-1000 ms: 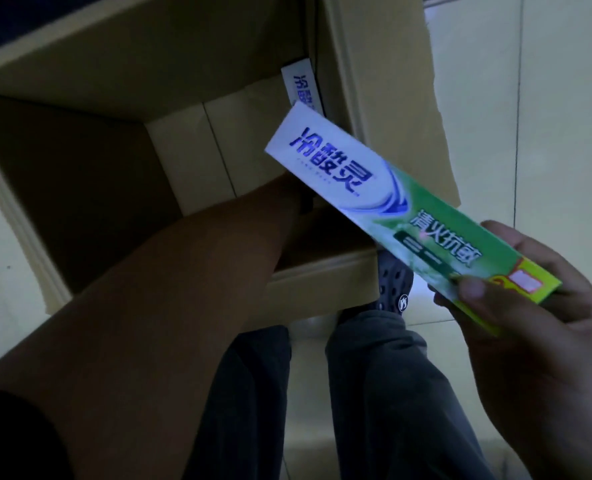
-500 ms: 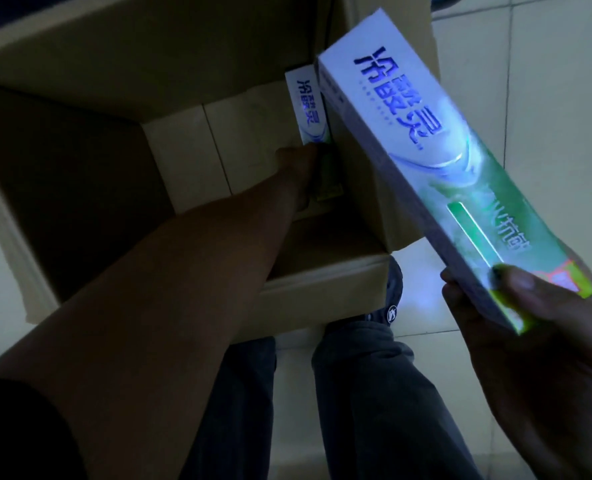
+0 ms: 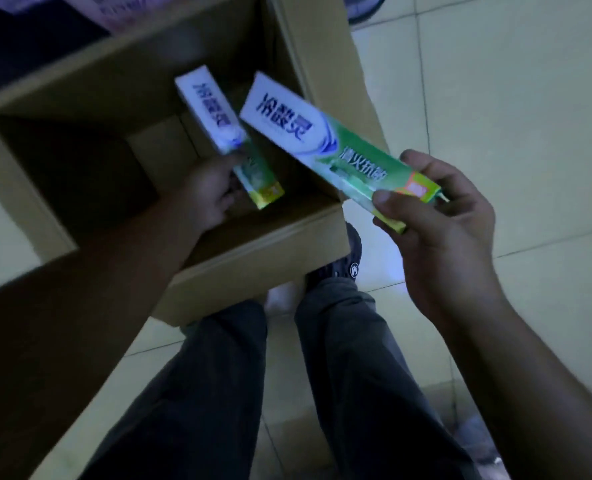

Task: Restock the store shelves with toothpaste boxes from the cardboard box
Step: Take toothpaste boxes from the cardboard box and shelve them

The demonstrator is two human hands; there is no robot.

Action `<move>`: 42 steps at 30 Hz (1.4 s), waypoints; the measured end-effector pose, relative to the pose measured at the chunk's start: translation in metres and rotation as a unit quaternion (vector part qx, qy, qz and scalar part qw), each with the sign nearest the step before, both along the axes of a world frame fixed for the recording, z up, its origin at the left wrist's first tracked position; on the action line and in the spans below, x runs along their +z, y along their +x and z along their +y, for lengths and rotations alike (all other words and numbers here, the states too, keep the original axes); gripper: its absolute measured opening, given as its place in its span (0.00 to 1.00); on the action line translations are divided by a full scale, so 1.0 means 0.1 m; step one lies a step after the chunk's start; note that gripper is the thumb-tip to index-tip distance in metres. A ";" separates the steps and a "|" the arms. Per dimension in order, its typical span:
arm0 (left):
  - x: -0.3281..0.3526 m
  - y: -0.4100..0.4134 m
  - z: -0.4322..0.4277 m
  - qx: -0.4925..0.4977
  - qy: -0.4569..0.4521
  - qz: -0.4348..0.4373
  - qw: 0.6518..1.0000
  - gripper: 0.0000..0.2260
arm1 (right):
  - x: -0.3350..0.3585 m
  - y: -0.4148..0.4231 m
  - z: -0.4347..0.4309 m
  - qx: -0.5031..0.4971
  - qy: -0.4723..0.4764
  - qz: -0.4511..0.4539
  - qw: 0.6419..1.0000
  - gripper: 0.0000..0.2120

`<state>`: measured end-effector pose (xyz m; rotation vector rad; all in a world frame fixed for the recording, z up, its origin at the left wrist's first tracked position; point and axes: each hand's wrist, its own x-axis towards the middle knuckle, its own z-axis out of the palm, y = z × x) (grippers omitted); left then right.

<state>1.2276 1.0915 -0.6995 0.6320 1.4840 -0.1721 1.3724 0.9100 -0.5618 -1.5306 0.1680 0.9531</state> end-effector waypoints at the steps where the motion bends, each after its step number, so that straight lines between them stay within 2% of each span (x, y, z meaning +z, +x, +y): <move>1: 0.19 -0.09 0.05 0.005 0.001 -0.006 1.000 0.04 | 0.15 0.00 0.03 0.000 -0.014 -0.002 1.000 0.22; 4: 1.08 -0.44 0.11 0.029 0.022 -0.010 0.999 0.07 | 0.78 -0.03 0.20 0.013 -0.014 -0.006 1.000 0.21; 8: 2.73 -0.77 0.13 0.043 0.067 -0.086 0.993 0.23 | 1.91 -0.04 0.43 0.050 -0.005 -0.028 0.998 0.22; 11: 3.97 -0.82 0.18 0.037 0.115 -0.138 0.983 0.32 | 2.81 -0.04 0.61 0.074 0.047 -0.041 0.995 0.20; 16: 5.65 -0.67 0.34 0.039 0.163 -0.238 0.957 0.32 | 4.26 -0.03 0.96 0.110 0.168 -0.028 0.979 0.11; 18: 6.19 -0.60 0.36 0.057 0.184 -0.268 0.944 0.36 | 4.76 -0.05 1.07 0.125 0.212 -0.027 0.969 0.11; 21: 6.90 -0.51 0.31 0.062 0.228 -0.312 0.920 0.31 | 5.42 -0.09 1.15 0.147 0.281 -0.022 0.948 0.15; 24: 7.47 -0.50 0.23 0.067 0.274 -0.331 0.901 0.25 | 5.99 -0.13 1.19 0.215 0.327 -0.078 0.917 0.24; 27: 7.88 -0.54 0.23 0.086 0.297 -0.369 0.877 0.24 | 6.41 -0.14 1.27 0.258 0.360 -0.151 0.884 0.29; 30: 8.20 -0.58 0.28 0.095 0.315 -0.396 0.857 0.23 | 6.78 -0.12 1.36 0.284 0.382 -0.204 0.856 0.32; 34: 8.59 -0.65 0.38 0.109 0.322 -0.440 0.831 0.16 | 7.24 -0.11 1.47 0.280 0.405 -0.235 0.838 0.33; 37: 8.87 -0.77 0.49 0.124 0.341 -0.435 0.824 0.28 | 7.50 -0.12 1.52 0.265 0.424 -0.217 0.839 0.37; 39: 9.05 -0.91 0.60 0.159 0.387 -0.404 0.814 0.34 | 7.63 -0.12 1.55 0.260 0.424 -0.201 0.844 0.40; 42: 9.34 -1.16 0.82 0.226 0.444 -0.384 0.777 0.36 | 7.78 -0.18 1.60 0.262 0.420 -0.202 0.845 0.42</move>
